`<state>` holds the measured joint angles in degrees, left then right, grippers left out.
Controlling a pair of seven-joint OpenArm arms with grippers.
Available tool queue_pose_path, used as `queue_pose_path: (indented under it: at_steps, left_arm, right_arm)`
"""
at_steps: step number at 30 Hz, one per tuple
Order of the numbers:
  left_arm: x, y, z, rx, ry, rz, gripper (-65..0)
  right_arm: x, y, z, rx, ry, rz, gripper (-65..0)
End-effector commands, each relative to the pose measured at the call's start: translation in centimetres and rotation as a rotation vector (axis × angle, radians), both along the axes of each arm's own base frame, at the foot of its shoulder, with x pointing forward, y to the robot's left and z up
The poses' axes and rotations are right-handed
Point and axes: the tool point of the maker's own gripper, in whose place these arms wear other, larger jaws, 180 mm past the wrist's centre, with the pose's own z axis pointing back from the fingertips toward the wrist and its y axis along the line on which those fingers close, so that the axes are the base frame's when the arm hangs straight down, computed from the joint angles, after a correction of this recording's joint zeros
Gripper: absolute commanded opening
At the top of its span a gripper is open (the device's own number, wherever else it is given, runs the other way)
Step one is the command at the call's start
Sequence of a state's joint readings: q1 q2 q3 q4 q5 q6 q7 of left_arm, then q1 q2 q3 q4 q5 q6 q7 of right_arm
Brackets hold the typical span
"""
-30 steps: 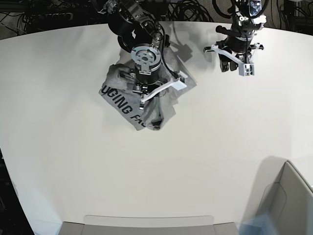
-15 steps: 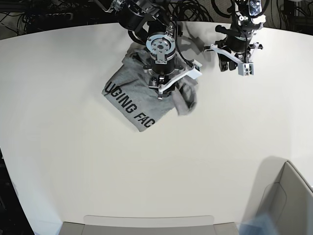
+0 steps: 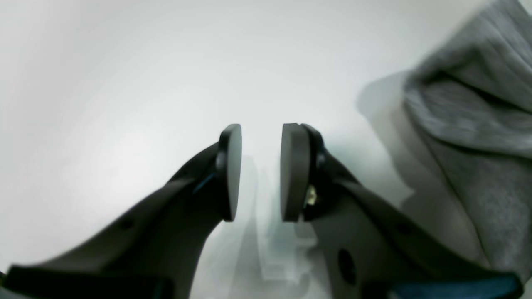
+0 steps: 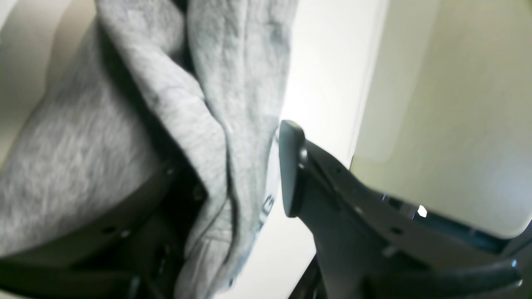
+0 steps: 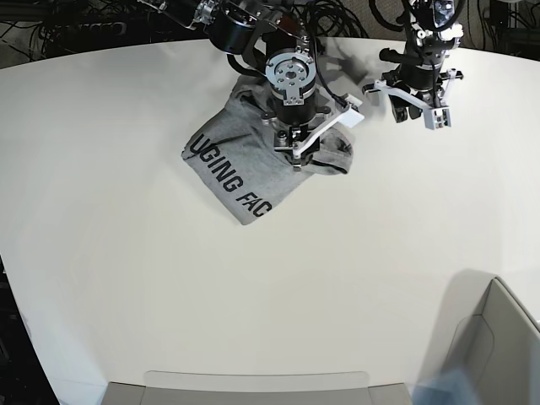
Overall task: Fold the T-shirt properly
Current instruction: 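Press the folded bundle flat with the right gripper and release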
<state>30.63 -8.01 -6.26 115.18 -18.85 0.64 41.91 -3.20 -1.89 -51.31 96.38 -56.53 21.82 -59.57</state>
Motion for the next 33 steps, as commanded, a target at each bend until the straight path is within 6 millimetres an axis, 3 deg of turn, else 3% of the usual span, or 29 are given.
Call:
queue_pose_path:
  at_steps: [1, 7, 13, 17, 23, 28, 33]
  left_arm:
    - [0.3, 0.1, 0.7, 0.009, -0.03, -0.004, -49.2]
    - [0.3, 0.4, 0.6, 0.014, -0.026, 0.002, -49.2]
    - [-0.7, 4.5, 0.7, 0.062, 0.019, 0.1, -49.2]
    - [-1.5, 6.3, 0.7, 0.078, 0.048, 0.146, -49.2]
    - [-1.5, 6.3, 0.7, 0.078, 0.047, 0.148, -49.2]
    - [-1.7, 8.5, 1.4, 0.108, 0.032, 0.205, -49.2]
    - [-1.3, 11.3, 2.9, 0.143, -0.007, 0.282, -49.2]
  right_arm:
    - [-3.7, 3.8, 0.2, 0.128, 0.114, 0.042, -45.8]
    - [-4.8, 3.1, -0.4, 0.031, 0.155, 0.112, -45.7]
    - [-4.3, 2.1, 1.5, 0.093, 0.175, 0.125, -45.8]
    - [-3.4, 0.6, 0.5, 0.185, 0.283, 0.057, -45.8]
    - [-2.6, -1.8, -0.6, 0.16, 0.298, 0.012, -45.8]
    - [-1.8, -2.5, 0.5, 0.185, 0.269, -0.013, -45.8]
    - [-0.6, -2.1, 3.5, 0.25, 0.194, -0.001, -45.9]
